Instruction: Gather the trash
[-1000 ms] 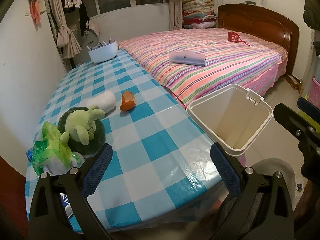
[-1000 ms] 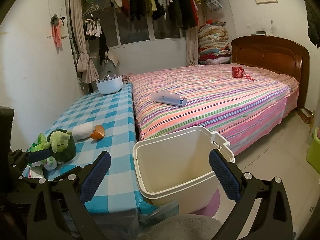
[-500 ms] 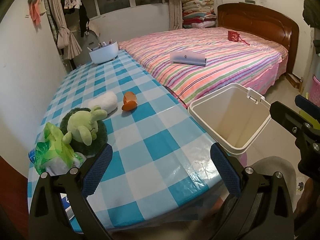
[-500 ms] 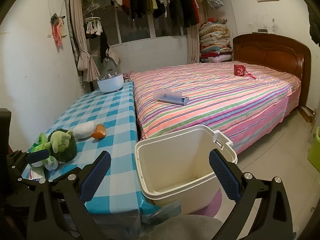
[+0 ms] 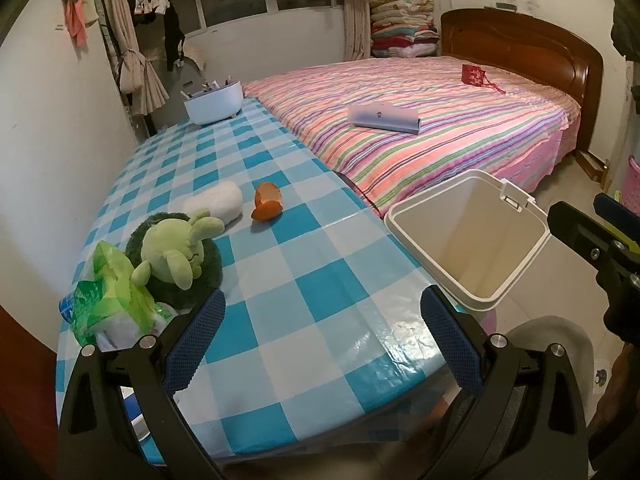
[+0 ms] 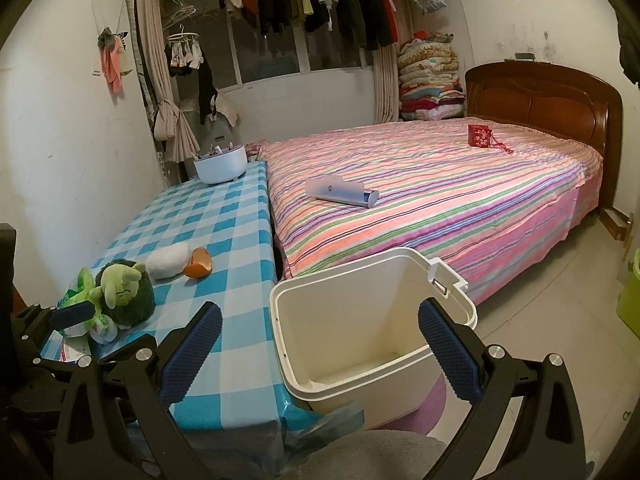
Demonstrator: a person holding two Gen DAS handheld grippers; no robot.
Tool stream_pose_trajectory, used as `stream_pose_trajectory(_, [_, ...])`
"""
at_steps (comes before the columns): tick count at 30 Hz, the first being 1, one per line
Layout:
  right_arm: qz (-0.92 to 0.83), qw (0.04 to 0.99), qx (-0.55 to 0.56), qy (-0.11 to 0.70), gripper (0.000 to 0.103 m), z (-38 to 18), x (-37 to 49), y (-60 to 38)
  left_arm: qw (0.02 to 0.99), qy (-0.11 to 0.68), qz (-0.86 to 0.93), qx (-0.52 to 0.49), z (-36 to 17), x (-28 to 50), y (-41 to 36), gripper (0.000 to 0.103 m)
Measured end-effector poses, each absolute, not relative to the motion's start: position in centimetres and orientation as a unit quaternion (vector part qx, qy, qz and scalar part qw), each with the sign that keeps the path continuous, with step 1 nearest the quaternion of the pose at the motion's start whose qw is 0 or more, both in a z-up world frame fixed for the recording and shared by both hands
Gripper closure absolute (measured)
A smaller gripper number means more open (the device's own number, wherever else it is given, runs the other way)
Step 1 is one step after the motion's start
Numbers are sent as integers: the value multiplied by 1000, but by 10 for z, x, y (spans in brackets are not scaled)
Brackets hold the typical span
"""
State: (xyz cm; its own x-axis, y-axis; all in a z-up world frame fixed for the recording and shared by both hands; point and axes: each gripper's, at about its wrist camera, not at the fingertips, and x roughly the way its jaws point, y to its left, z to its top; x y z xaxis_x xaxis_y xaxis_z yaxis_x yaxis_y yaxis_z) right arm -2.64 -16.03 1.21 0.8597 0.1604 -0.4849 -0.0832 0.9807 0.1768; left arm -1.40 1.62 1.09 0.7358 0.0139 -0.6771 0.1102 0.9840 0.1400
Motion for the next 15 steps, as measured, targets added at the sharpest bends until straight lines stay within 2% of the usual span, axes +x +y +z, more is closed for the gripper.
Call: stream_pose_trajectory(15, [66,960,77,263,7,9,-20,-158,927,364,-17,82,9,-13,22,6])
